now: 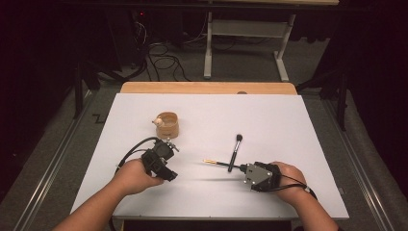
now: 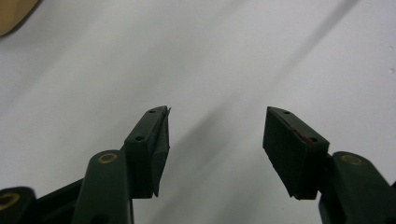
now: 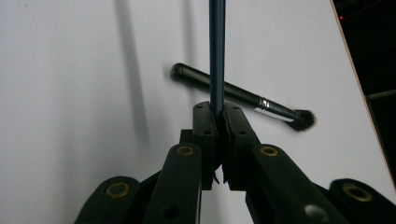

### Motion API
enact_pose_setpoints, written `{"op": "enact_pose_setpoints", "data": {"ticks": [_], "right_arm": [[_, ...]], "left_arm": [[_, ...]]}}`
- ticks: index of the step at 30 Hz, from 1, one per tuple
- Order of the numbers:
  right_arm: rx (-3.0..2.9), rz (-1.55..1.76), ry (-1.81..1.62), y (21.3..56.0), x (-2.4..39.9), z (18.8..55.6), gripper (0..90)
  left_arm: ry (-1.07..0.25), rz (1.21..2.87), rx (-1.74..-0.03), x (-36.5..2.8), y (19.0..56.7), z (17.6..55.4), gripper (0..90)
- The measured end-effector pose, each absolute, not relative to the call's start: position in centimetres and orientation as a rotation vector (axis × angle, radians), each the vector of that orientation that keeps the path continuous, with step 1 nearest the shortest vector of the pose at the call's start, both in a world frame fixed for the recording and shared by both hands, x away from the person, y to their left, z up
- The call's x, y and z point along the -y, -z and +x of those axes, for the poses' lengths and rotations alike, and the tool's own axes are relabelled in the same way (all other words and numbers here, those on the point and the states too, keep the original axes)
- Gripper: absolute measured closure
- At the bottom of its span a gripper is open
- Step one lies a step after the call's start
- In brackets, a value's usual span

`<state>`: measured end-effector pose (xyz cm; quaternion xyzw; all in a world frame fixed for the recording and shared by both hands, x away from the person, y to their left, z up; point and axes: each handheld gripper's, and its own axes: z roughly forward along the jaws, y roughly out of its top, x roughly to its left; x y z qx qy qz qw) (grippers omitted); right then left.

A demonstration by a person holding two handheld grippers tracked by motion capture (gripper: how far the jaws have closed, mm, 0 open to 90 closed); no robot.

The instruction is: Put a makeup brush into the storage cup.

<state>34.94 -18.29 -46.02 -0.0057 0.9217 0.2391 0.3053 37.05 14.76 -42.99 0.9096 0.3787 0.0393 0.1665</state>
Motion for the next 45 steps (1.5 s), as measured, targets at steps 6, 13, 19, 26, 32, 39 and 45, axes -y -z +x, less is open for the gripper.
{"op": "enact_pose_setpoints", "data": {"ticks": [6, 13, 19, 26, 32, 39, 45], "right_arm": [[-2.441, 0.038, -0.63, 46.0, 18.5, 35.1, 87.0], [-2.439, 0.109, -0.663, 45.9, 19.0, 35.4, 87.0], [-2.421, 0.182, -0.694, 45.9, 19.2, 35.6, 86.9], [-2.405, 0.235, -0.732, 45.7, 19.4, 35.7, 86.9], [-2.405, 0.265, -0.762, 45.7, 19.5, 35.7, 86.9], [-2.392, 0.3, -0.794, 45.6, 19.6, 35.8, 86.9], [-2.388, 0.334, -0.814, 45.6, 19.7, 35.8, 86.9]], "left_arm": [[-0.14, 2.527, -1.1, -15.2, 43.4, 37.1, 41.2], [-0.173, 2.471, -1.124, -15.8, 44.3, 36.9, 40.0], [-0.247, 2.405, -1.115, -16.4, 44.5, 36.6, 38.7], [-0.333, 2.304, -1.131, -17.1, 45.2, 36.3, 36.5], [-0.373, 2.181, -1.129, -17.9, 45.9, 35.9, 35.4], [-0.423, 2.069, -1.165, -18.9, 47.2, 35.5, 35.8], [-0.481, 1.931, -1.244, -20.1, 48.2, 35.1, 36.6]]}}
